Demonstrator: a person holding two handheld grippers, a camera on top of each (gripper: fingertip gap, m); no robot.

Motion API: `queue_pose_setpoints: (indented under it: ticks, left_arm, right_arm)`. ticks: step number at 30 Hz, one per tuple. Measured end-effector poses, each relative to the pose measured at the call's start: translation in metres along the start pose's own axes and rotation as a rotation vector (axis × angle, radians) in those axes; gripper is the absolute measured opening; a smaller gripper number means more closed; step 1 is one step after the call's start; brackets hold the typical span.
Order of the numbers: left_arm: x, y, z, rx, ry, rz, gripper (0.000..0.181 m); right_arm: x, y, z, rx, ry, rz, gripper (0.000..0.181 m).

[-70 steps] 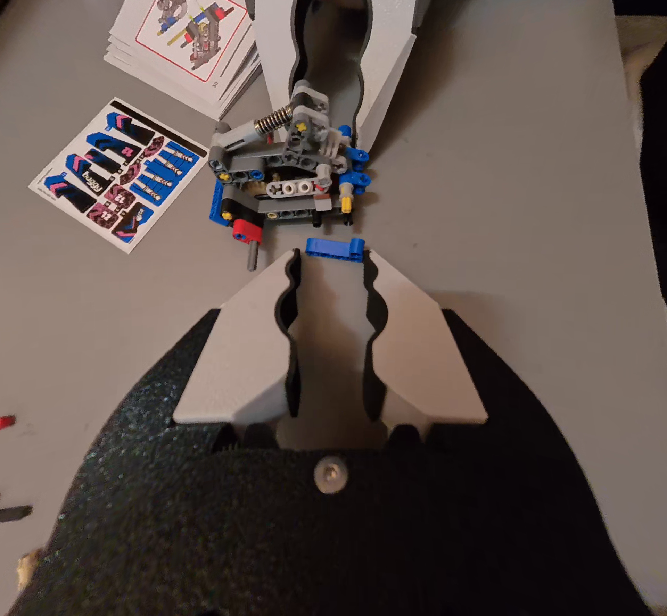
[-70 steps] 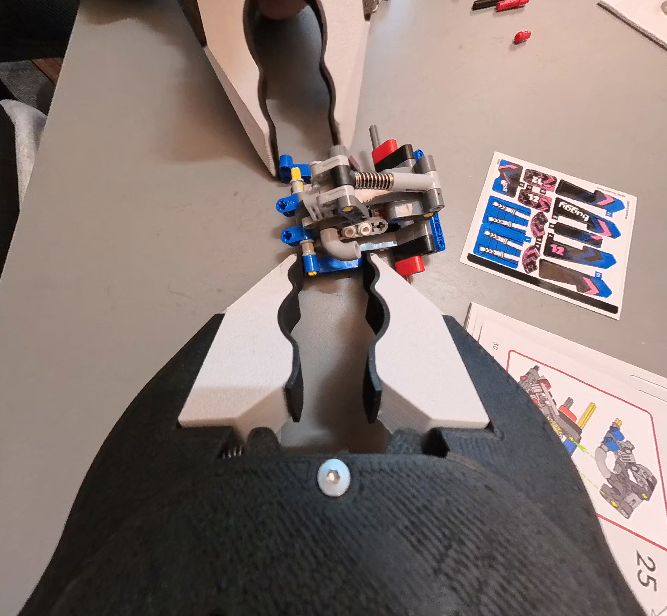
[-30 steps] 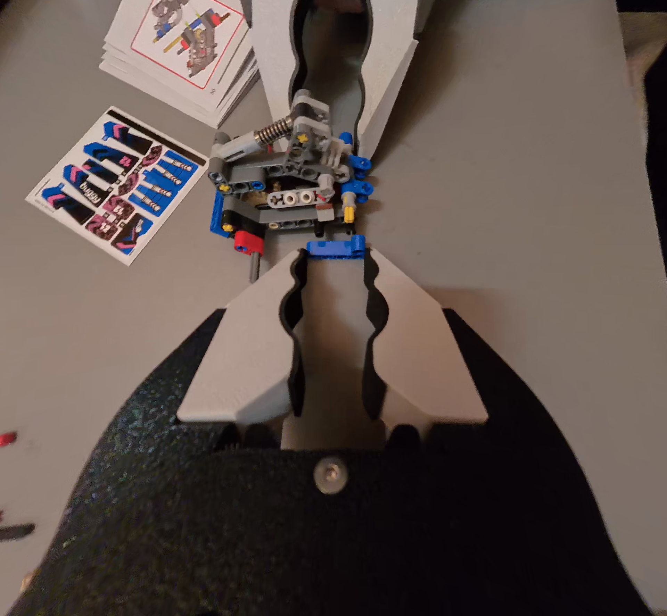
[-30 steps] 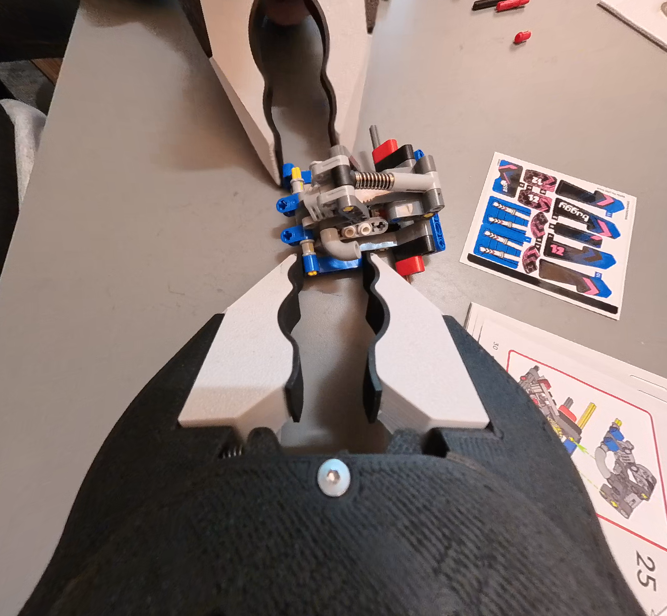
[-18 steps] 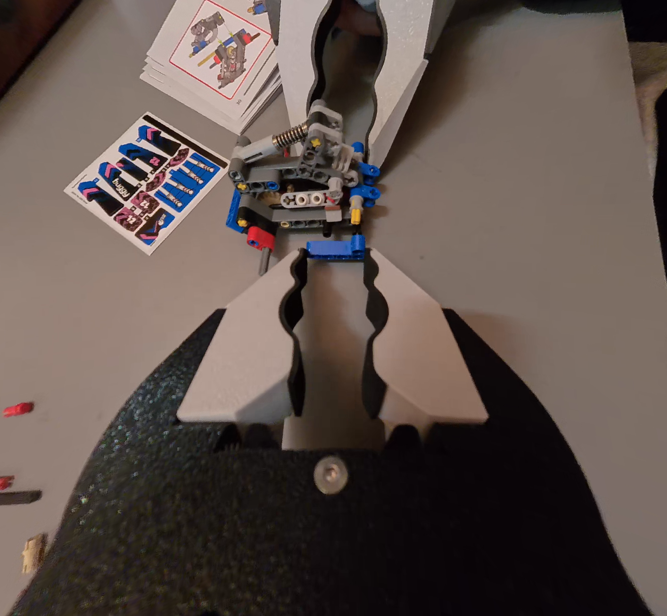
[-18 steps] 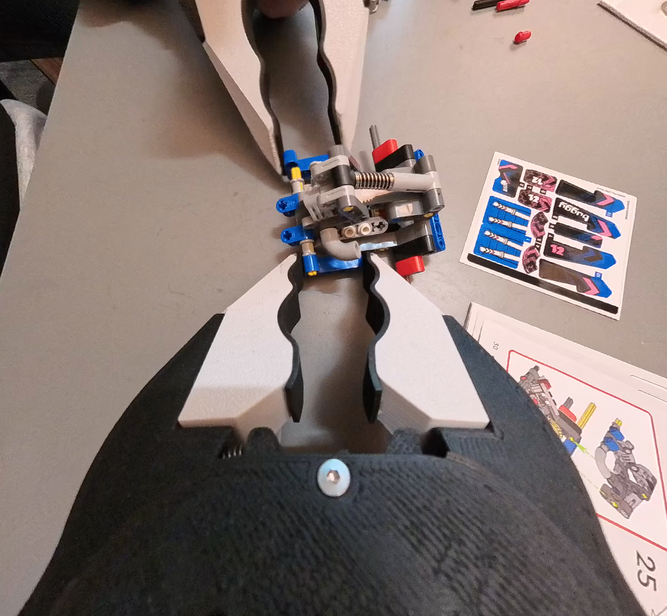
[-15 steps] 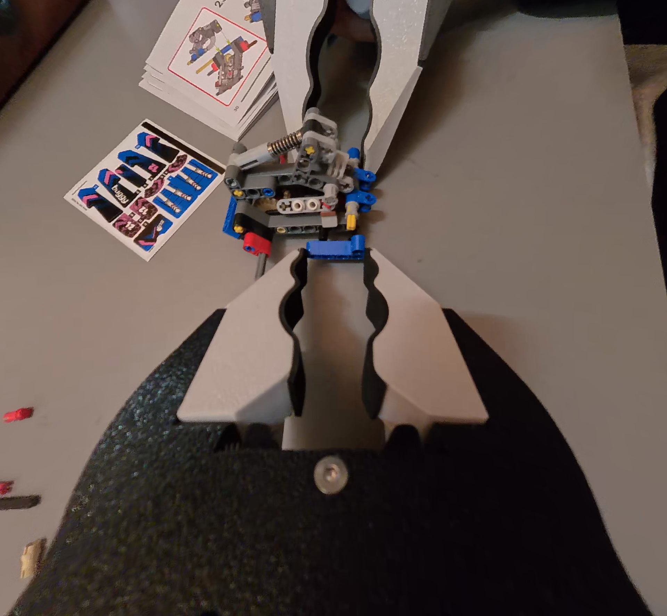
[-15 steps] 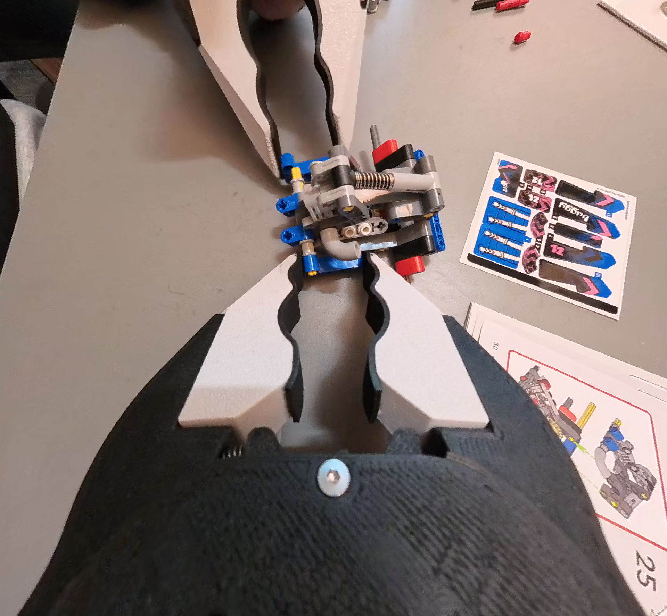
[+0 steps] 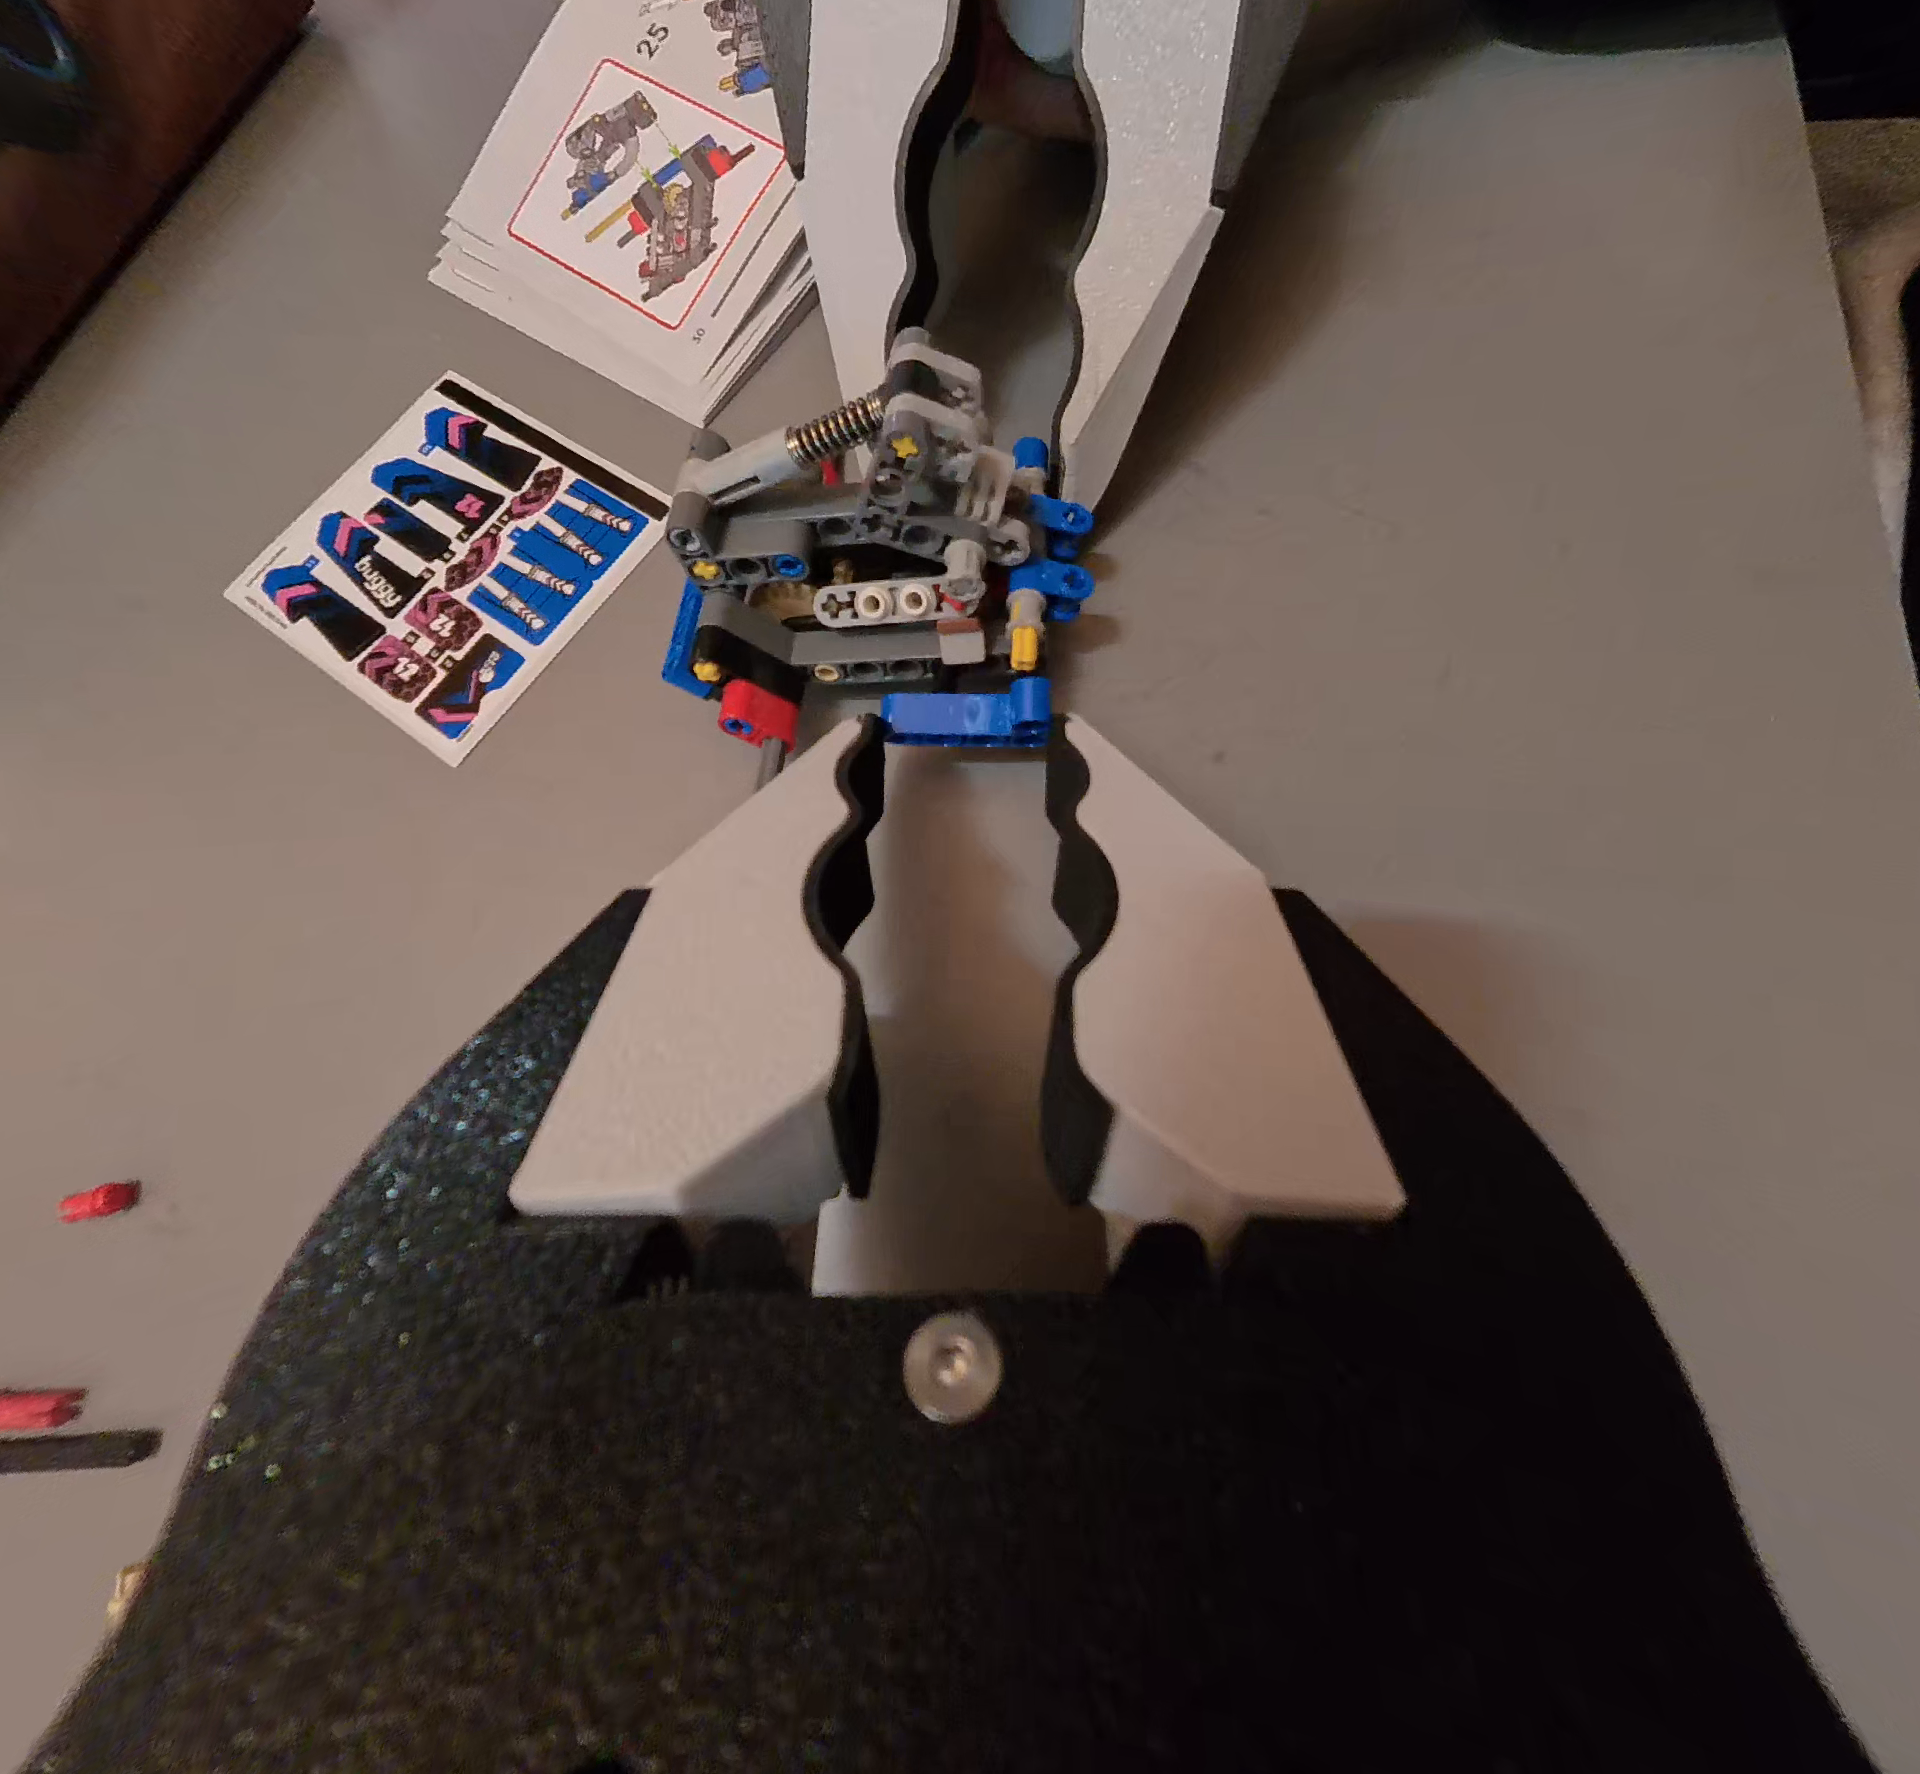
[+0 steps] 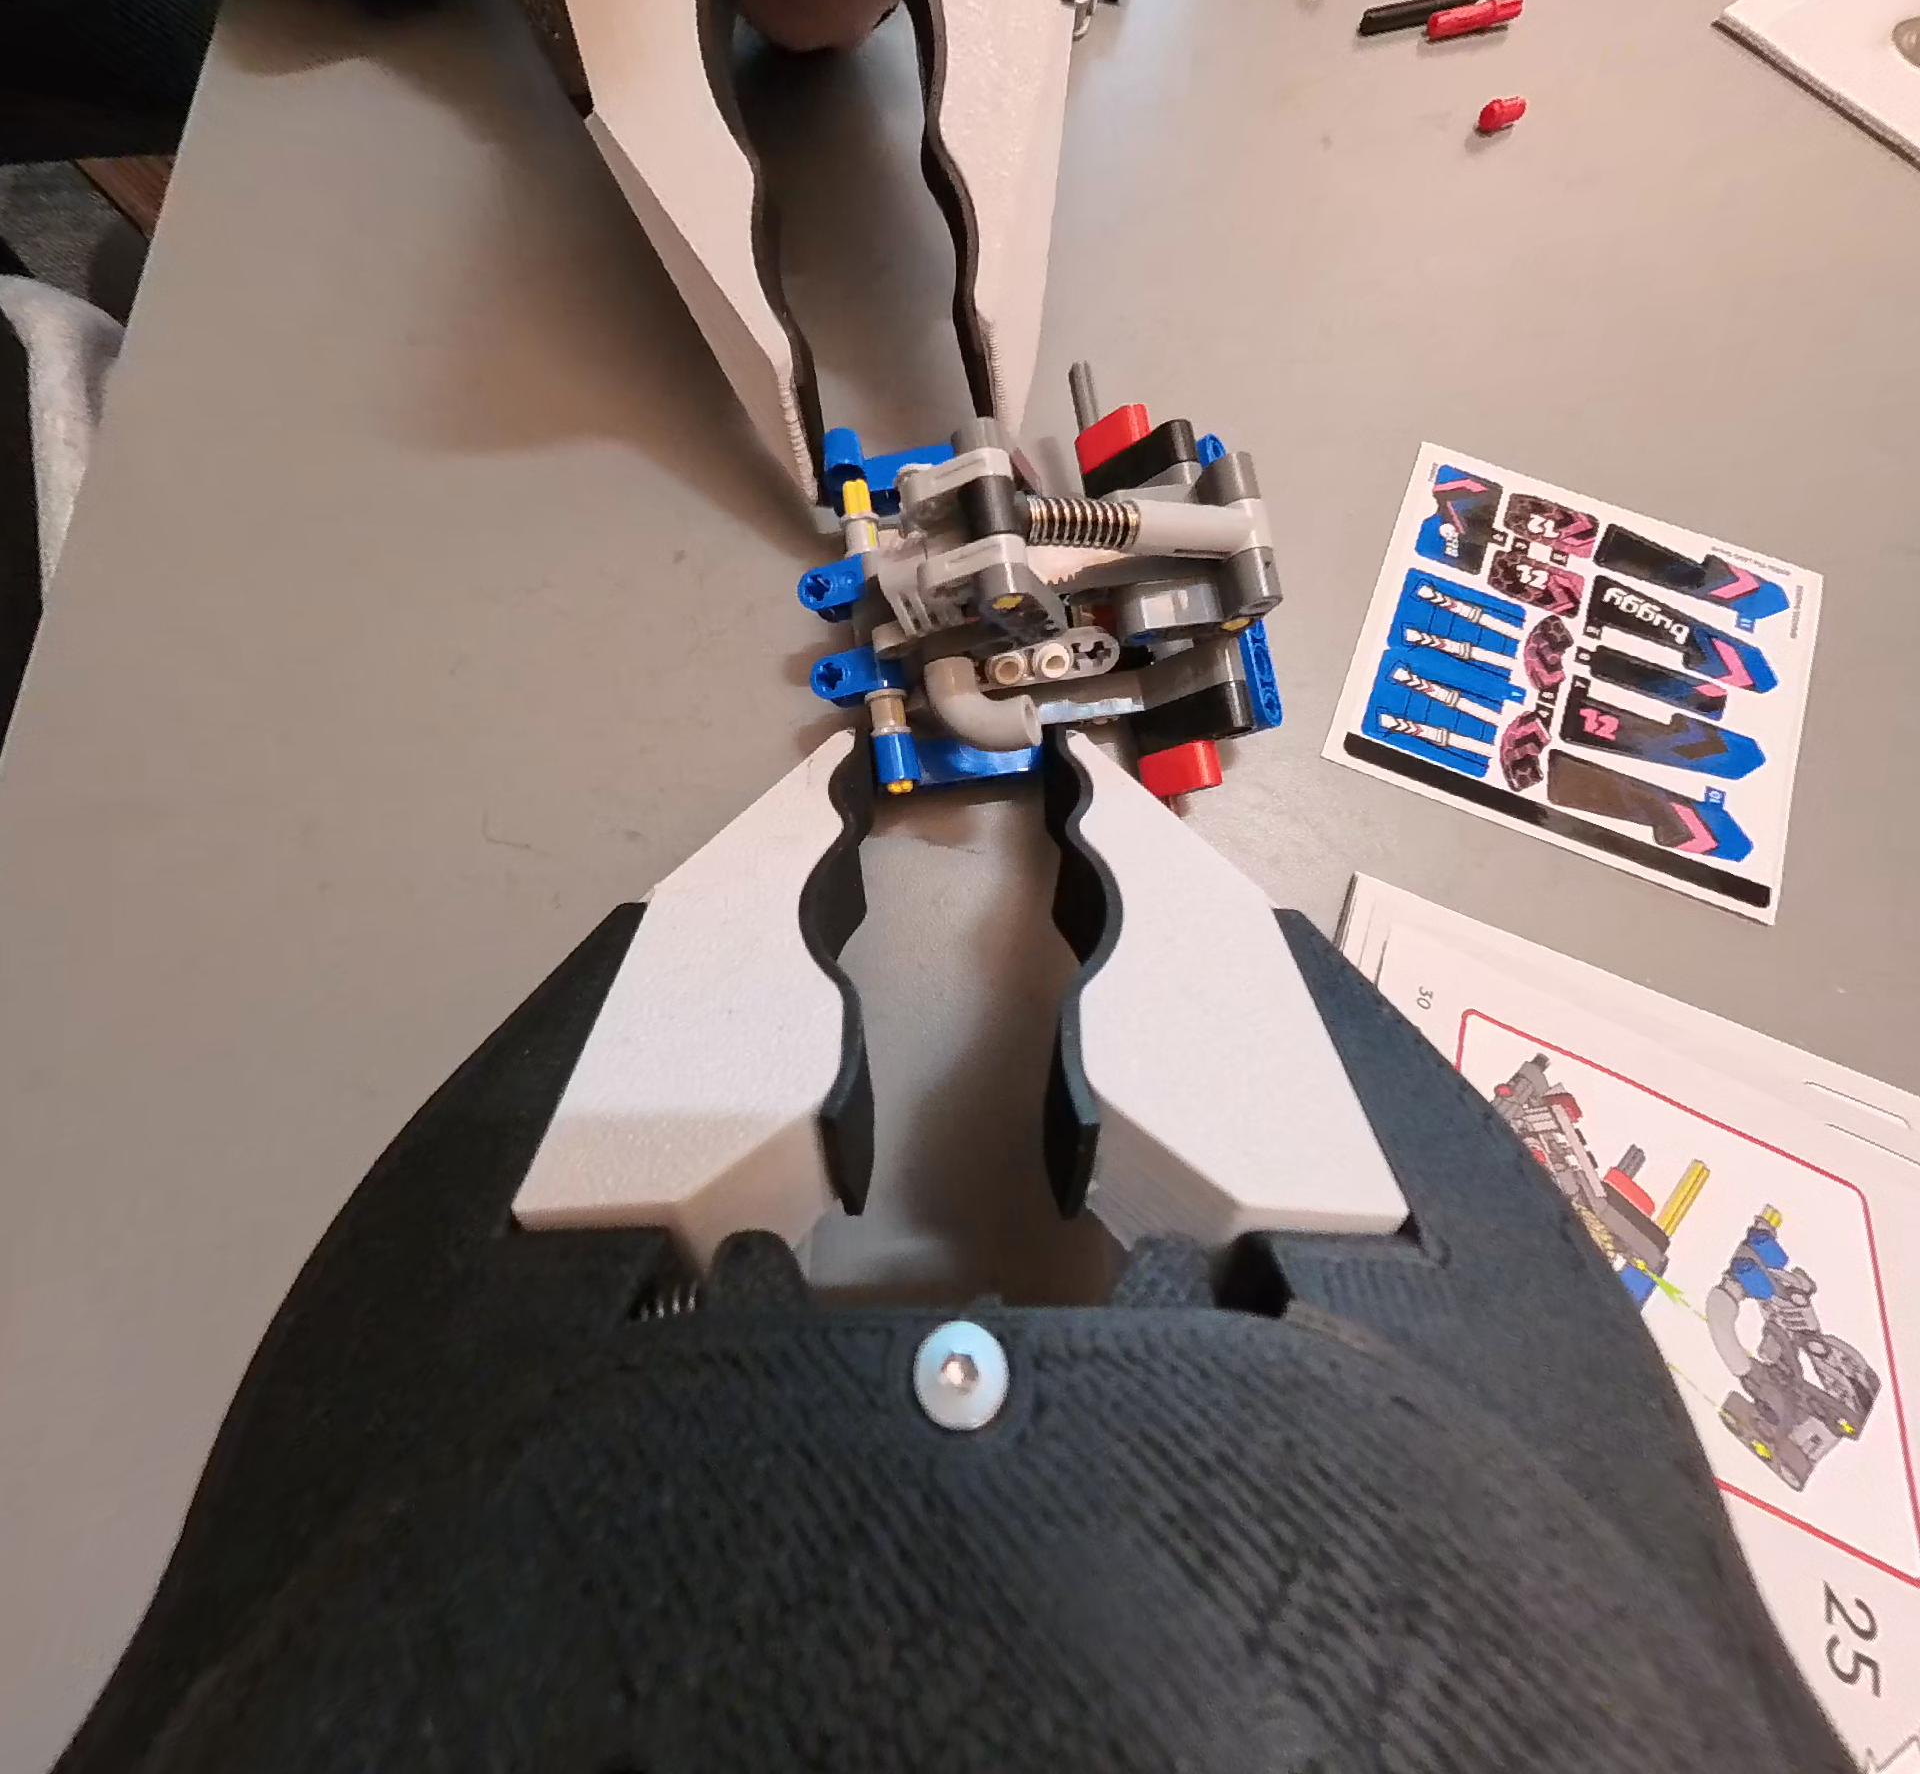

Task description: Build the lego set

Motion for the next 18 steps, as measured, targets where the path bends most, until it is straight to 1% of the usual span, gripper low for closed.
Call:
queue_pose_setpoints:
  ticks: [4, 7, 11, 15, 18]
  left_arm:
    - [0.0001, -0.0006, -0.0002, -0.029, 0.003, -0.004, 0.028]
    - [0.0006, -0.0011, -0.0016, -0.077, 0.066, 0.007, 0.028]
    - [0.0006, -0.0013, -0.0013, -0.071, 0.065, 0.003, 0.028]
    - [0.0013, -0.0011, -0.0012, -0.098, 0.152, 0.002, 0.028]
    - [0.0026, -0.0012, -0.0017, -0.089, 0.145, -0.038, 0.028]
  right_arm:
    - [0.0, -0.0001, -0.0004, 0.001, 0.003, 0.0, 0.032]
    - [0.0, 0.0, -0.0004, 0.0, 0.003, -0.001, 0.032]
    - [0.0002, 0.0, -0.0005, -0.002, 0.004, -0.001, 0.032]
    - [0.0002, 0.0001, -0.0008, -0.003, 0.006, -0.001, 0.032]
    - [0.0003, 0.0002, -0.001, -0.01, 0.011, -0.001, 0.032]
Point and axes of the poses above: each gripper's, where its closed fingertips meet, y back along the fingers, x out of its top, z = x × y across the jaws, the point moved 3 cm from there along y, back along the fingers, and after that the axes turned 4 degrees about -y, right-handed, at the moved point
